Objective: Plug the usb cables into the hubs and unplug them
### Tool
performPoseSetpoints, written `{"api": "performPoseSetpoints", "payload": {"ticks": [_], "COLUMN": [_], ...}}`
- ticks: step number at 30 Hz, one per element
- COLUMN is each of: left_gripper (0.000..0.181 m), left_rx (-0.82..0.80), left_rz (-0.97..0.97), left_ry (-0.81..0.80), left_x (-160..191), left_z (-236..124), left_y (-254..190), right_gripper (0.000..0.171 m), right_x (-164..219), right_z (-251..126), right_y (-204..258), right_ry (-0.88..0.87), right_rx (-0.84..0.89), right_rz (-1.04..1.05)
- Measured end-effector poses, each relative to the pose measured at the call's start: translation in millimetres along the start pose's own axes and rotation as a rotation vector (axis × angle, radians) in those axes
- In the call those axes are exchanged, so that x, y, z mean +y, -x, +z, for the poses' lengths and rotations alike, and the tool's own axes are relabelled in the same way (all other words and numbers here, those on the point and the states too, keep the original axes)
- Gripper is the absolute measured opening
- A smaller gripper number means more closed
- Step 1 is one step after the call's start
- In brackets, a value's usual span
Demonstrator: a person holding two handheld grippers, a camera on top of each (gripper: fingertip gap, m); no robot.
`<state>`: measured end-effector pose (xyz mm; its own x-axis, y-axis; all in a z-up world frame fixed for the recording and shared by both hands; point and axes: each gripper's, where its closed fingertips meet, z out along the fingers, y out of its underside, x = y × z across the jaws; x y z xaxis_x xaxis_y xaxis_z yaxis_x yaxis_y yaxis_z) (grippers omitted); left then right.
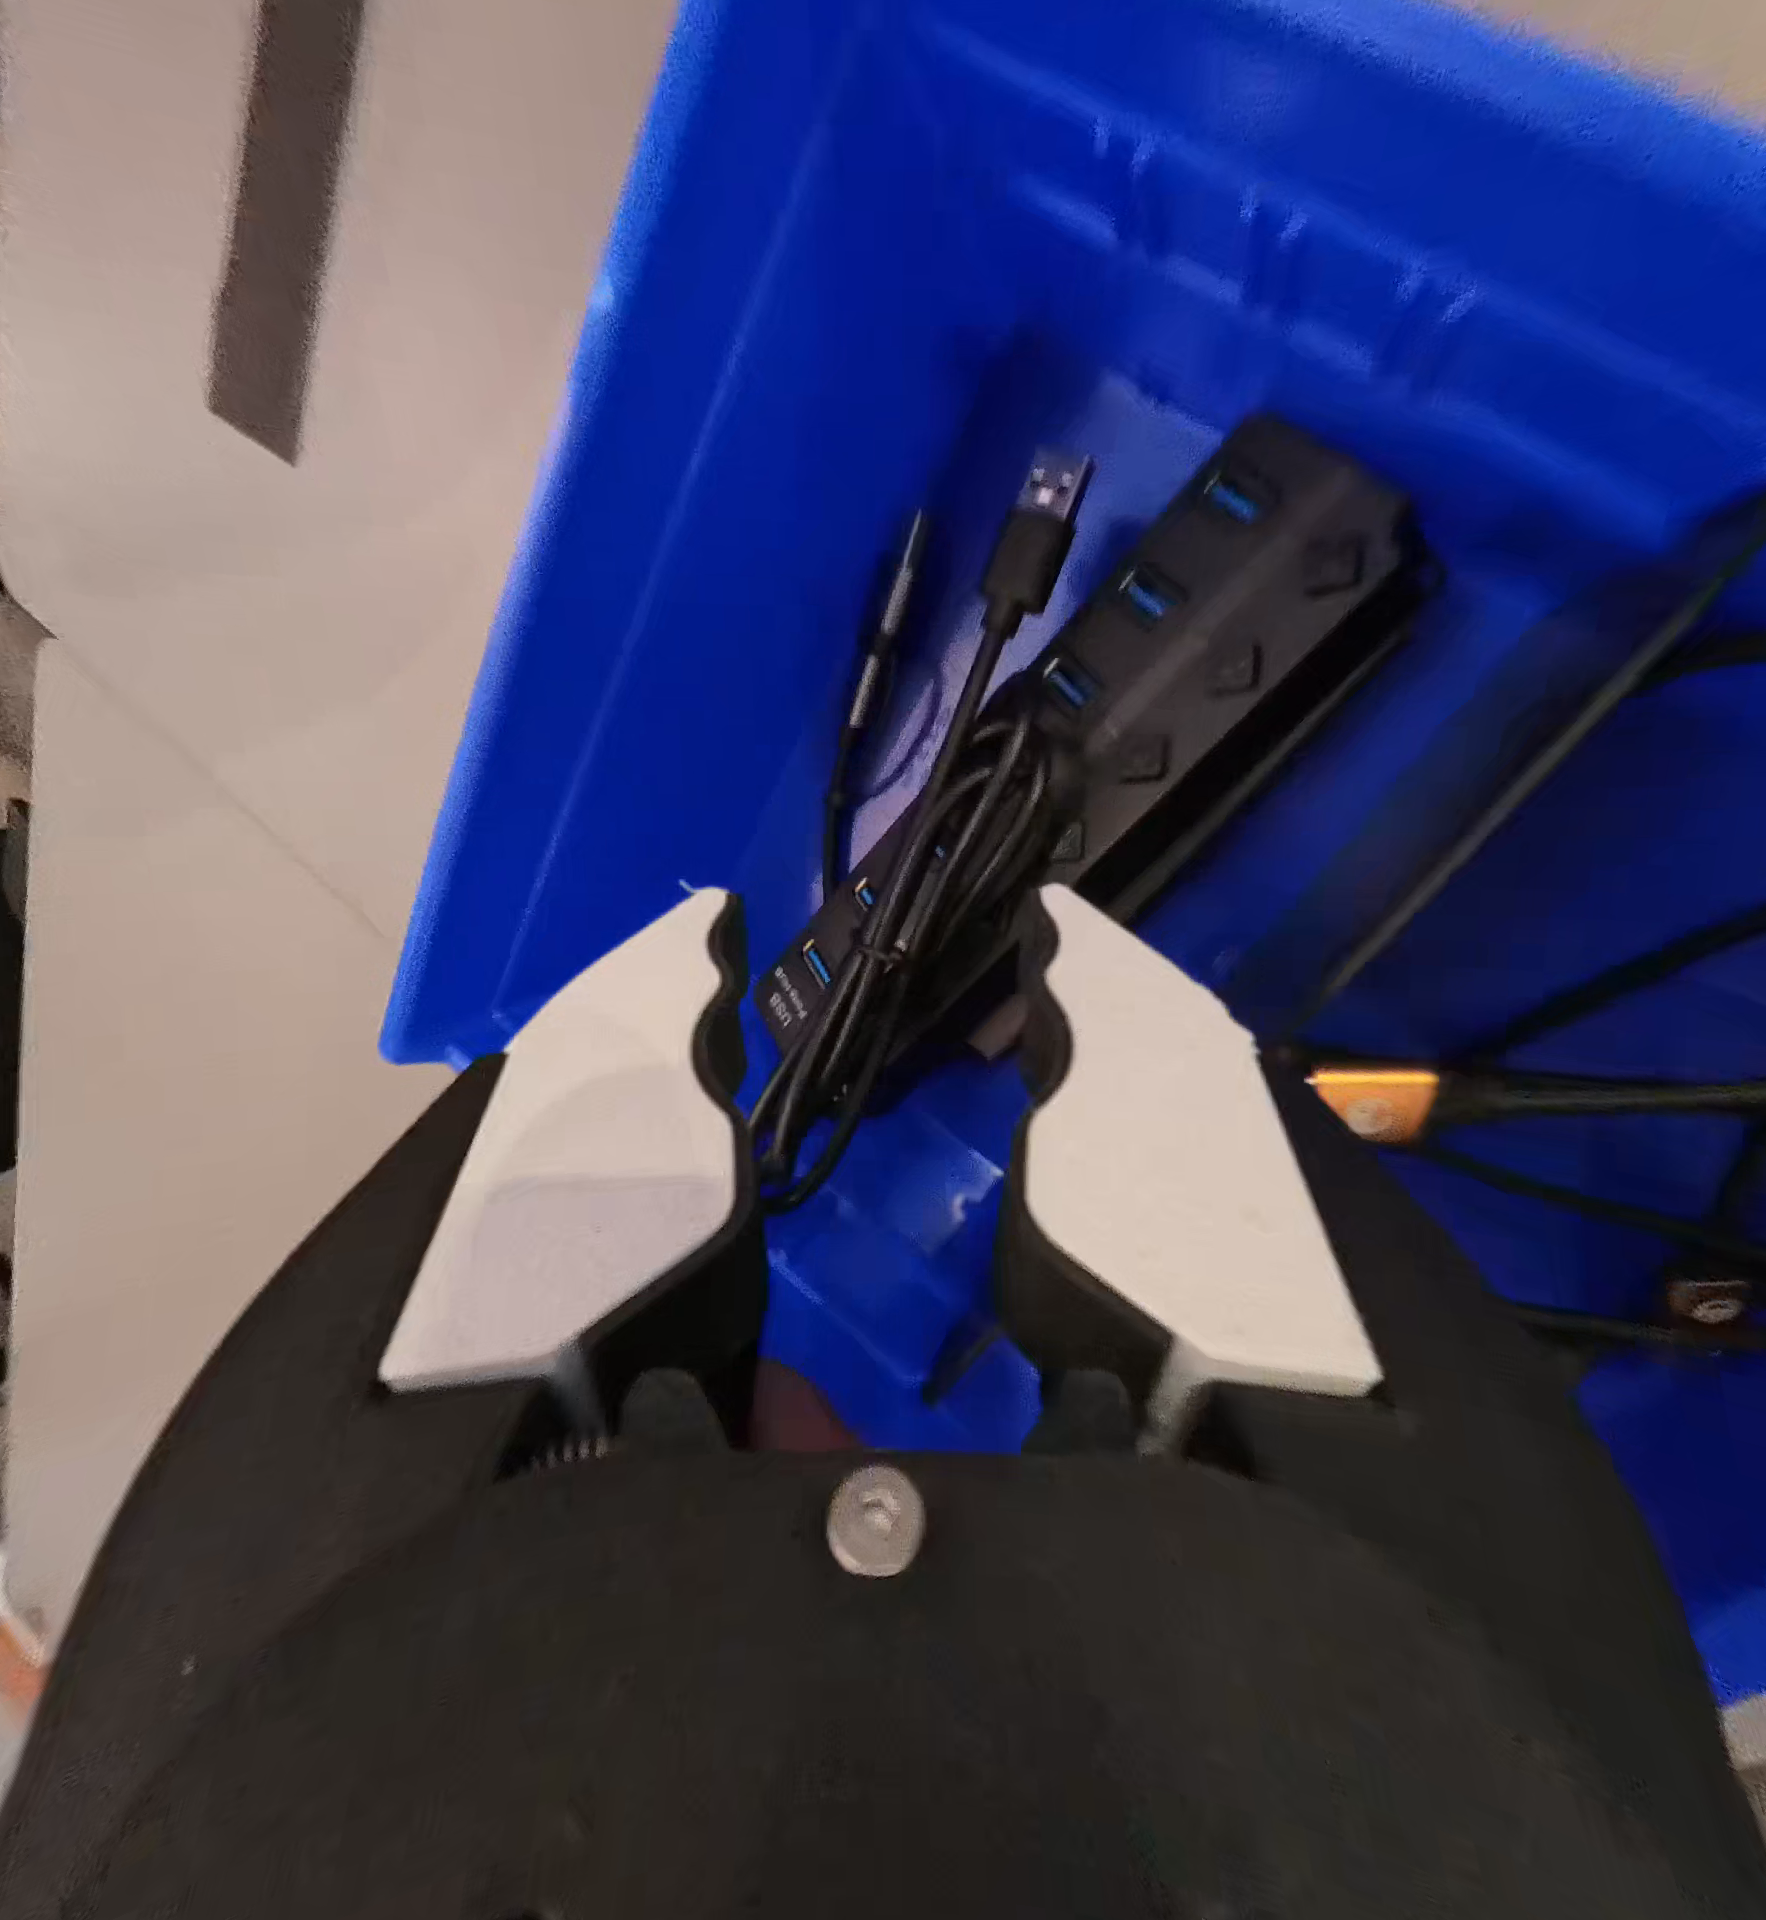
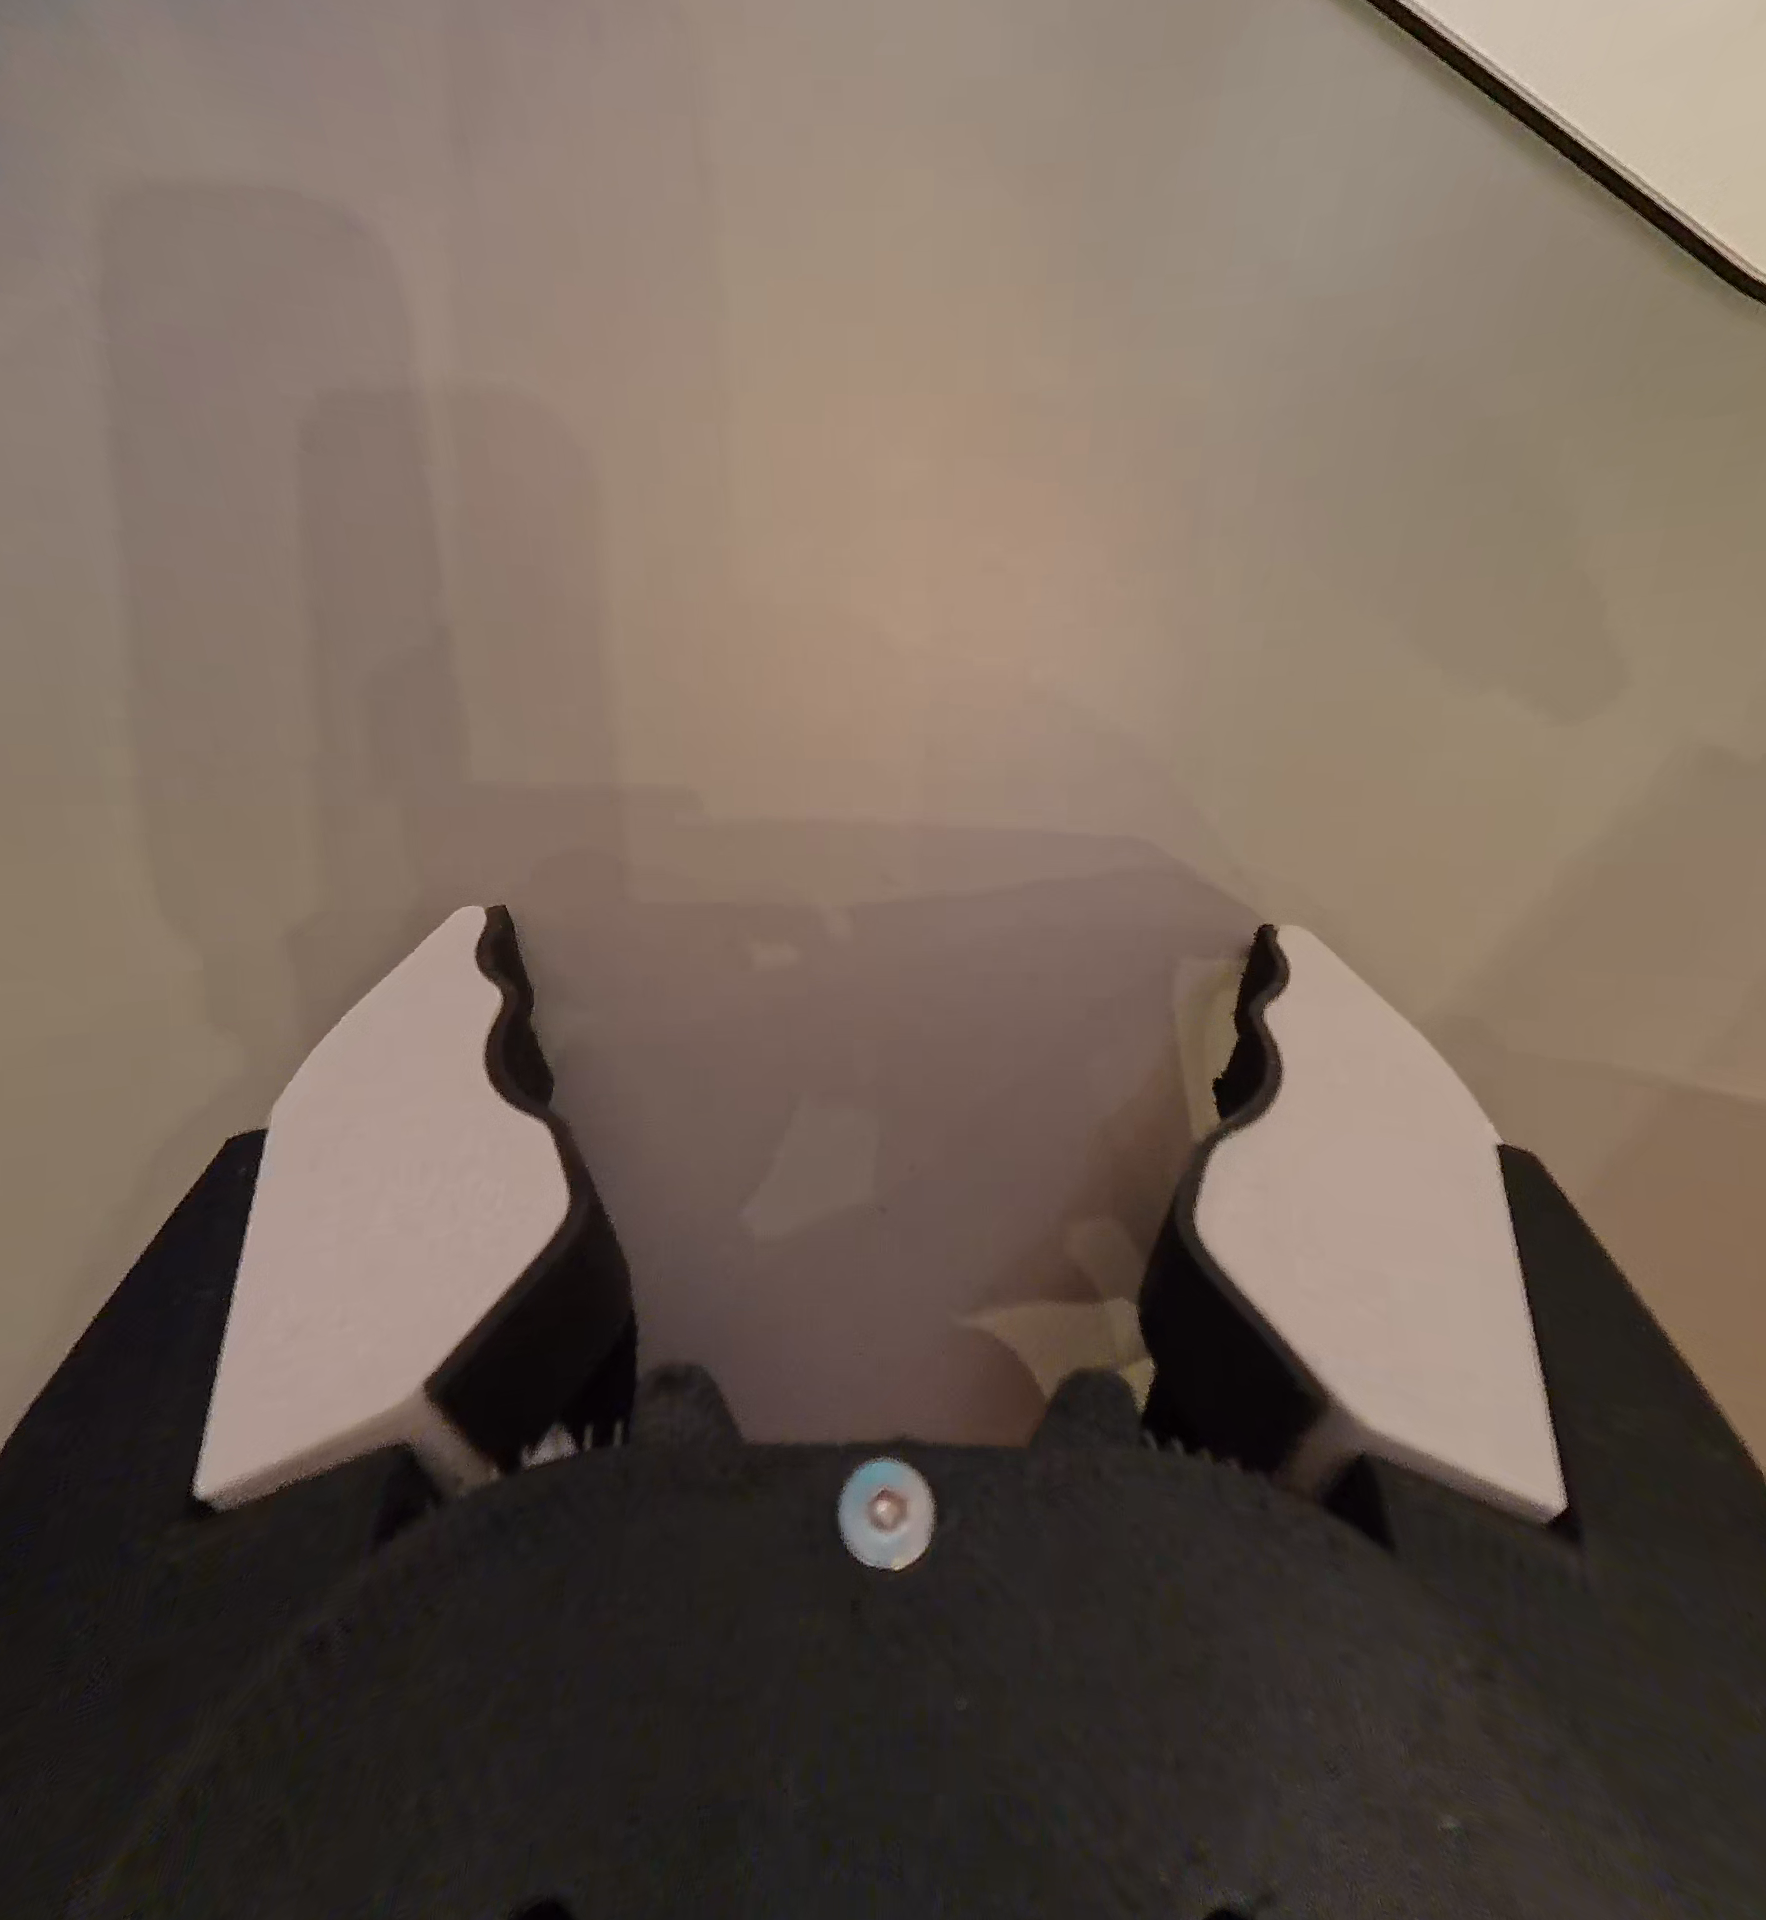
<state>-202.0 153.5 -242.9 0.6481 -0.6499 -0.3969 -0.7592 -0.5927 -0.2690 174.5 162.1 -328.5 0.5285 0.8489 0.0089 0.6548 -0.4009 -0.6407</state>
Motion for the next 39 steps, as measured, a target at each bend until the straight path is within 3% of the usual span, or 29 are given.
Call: {"api": "performPoseSetpoints", "payload": {"ticks": [4, 7, 15, 26, 39], "left_gripper": [0.049, 0.028, 0.018, 0.01, 0.009], "left_rx": [0.06, 0.101, -0.055, -0.238, -0.403], "left_rz": [0.044, 0.041, 0.117, 0.028, -0.096], "left_ry": [0.116, 0.117, 0.123, -0.001, -0.245], "left_x": [14, 11, 8, 3, -43], "left_z": [24, 31, 29, -8, -84], "left_y": [-4, -10, 0, 25, 59], "right_gripper": [0.127, 0.127, 0.128, 0.128, 0.128], "right_x": [0, 0, 0, 0, 1], "right_z": [0, 0, 0, 0, 0], "right_y": [1, 1, 2, 3, 4], "right_ry": [0.004, 0.004, 0.001, 0.005, 0.005], "right_rx": [0.0, 0.0, -0.006, -0.004, -0.007], "right_rz": [-0.003, -0.004, 0.0, -0.008, -0.005]}}
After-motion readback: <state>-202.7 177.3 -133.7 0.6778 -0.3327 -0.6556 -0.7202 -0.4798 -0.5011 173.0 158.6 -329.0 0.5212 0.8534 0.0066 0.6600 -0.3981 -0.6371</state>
